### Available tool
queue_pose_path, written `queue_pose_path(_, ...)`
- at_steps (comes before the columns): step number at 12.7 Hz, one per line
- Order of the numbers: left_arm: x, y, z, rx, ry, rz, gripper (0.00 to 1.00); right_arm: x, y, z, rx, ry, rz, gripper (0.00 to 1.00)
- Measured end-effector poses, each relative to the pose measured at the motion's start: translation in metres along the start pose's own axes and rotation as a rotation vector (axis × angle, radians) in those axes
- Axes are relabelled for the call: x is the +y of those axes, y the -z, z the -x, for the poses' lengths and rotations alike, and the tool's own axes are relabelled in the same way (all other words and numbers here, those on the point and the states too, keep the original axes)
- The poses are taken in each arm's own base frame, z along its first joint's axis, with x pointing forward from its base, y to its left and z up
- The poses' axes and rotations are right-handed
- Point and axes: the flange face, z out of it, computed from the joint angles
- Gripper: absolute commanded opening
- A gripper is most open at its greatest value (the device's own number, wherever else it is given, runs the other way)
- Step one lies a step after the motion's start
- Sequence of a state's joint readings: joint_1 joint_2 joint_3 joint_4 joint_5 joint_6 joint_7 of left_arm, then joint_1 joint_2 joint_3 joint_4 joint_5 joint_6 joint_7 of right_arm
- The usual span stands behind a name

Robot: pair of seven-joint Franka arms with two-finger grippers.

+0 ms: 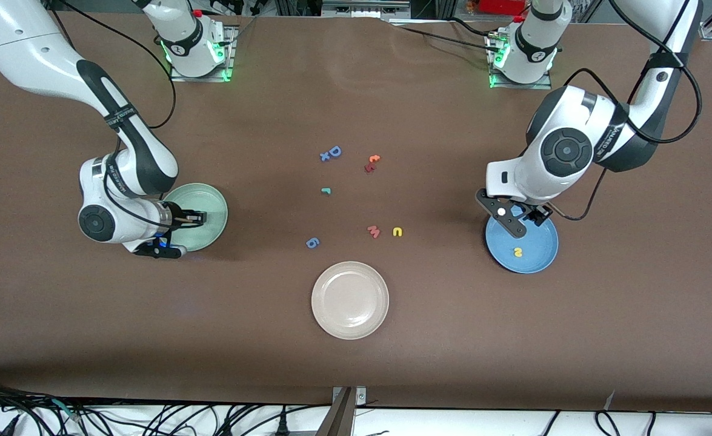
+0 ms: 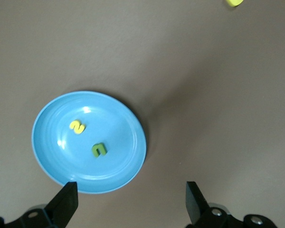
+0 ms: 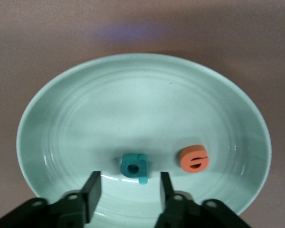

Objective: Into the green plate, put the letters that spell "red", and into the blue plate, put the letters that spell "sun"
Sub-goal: 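Place the cyan 9 on the mint plate with the right gripper, then grasp the yellow u with the left gripper while the right gripper descends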

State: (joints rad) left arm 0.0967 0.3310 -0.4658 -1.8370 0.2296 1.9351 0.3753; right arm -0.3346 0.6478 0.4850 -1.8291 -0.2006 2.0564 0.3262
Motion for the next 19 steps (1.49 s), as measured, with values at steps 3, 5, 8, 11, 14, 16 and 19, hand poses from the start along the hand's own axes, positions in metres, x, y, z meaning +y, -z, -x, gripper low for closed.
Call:
queue_pose_path(3, 0.042, -0.016, -0.046, 0.037, 0.040, 0.013, 1.00, -0.012, 0.014, 0.003, 0.014, -0.012, 0.000, 0.84)
queue_pose_path(5, 0.072, -0.034, -0.075, 0.071, 0.085, 0.027, 1.00, -0.042, 0.027, 0.015, 0.010, -0.058, -0.001, 0.84)
queue_pose_path(8, 0.087, -0.057, -0.103, 0.174, 0.181, 0.053, 1.00, -0.105, 0.044, 0.041, 0.021, -0.144, -0.017, 0.84)
queue_pose_path(11, 0.110, -0.083, -0.126, 0.231, 0.248, 0.090, 1.00, -0.143, 0.050, 0.059, 0.021, -0.205, -0.032, 0.84)
queue_pose_path(14, 0.132, -0.115, -0.142, 0.236, 0.247, 0.066, 1.00, -0.204, 0.042, 0.084, 0.042, -0.268, -0.060, 0.84)
queue_pose_path(16, 0.136, -0.121, -0.153, 0.244, 0.243, 0.043, 1.00, -0.255, 0.027, 0.107, 0.065, -0.285, -0.087, 0.84)
queue_pose_path(19, 0.141, -0.138, -0.163, 0.233, 0.230, 0.005, 0.91, -0.298, 0.004, 0.125, 0.075, -0.317, -0.138, 0.83)
